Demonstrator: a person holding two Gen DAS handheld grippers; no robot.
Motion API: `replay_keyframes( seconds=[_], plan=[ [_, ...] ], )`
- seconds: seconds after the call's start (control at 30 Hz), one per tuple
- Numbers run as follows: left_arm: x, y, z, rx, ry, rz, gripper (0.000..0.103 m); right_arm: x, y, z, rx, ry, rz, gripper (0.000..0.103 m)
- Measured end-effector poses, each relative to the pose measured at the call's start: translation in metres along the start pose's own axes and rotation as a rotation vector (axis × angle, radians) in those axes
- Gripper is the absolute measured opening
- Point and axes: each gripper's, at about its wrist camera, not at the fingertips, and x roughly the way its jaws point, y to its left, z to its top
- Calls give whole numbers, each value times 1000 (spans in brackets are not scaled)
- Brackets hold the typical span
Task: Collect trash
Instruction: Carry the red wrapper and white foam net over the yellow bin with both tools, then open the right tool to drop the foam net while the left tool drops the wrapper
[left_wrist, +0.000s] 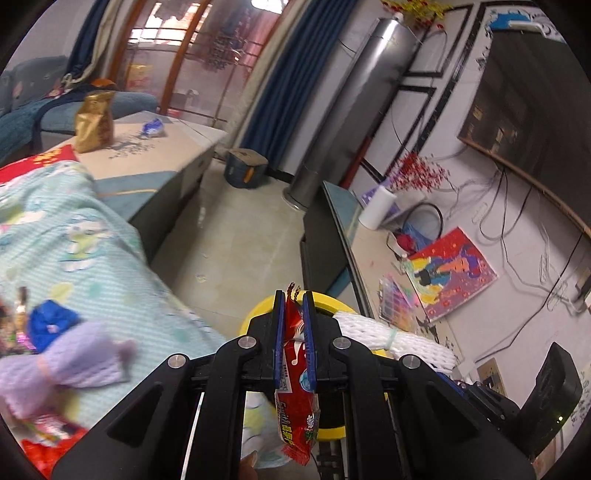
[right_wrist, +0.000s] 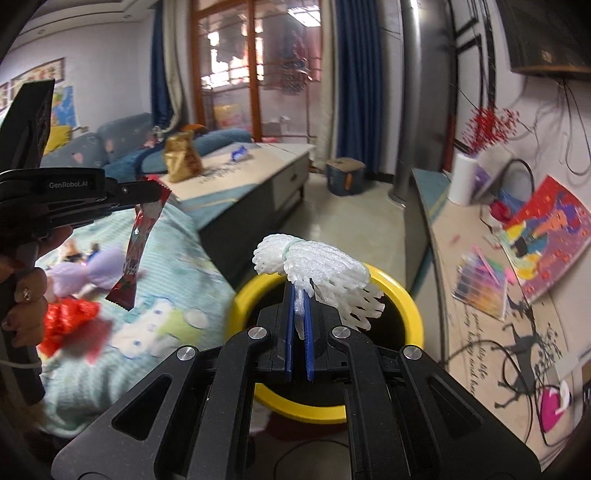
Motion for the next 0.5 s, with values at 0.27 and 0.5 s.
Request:
replay_keyframes(
  seconds=[0.27,0.5],
  plan=[
    [63,-25,-12,46,69,-40,10,25,-33,-18,32,97,-70,2],
    [109,-35,-23,85,175,-54,15,46,-45,-35,62,166,-79,3]
  ],
)
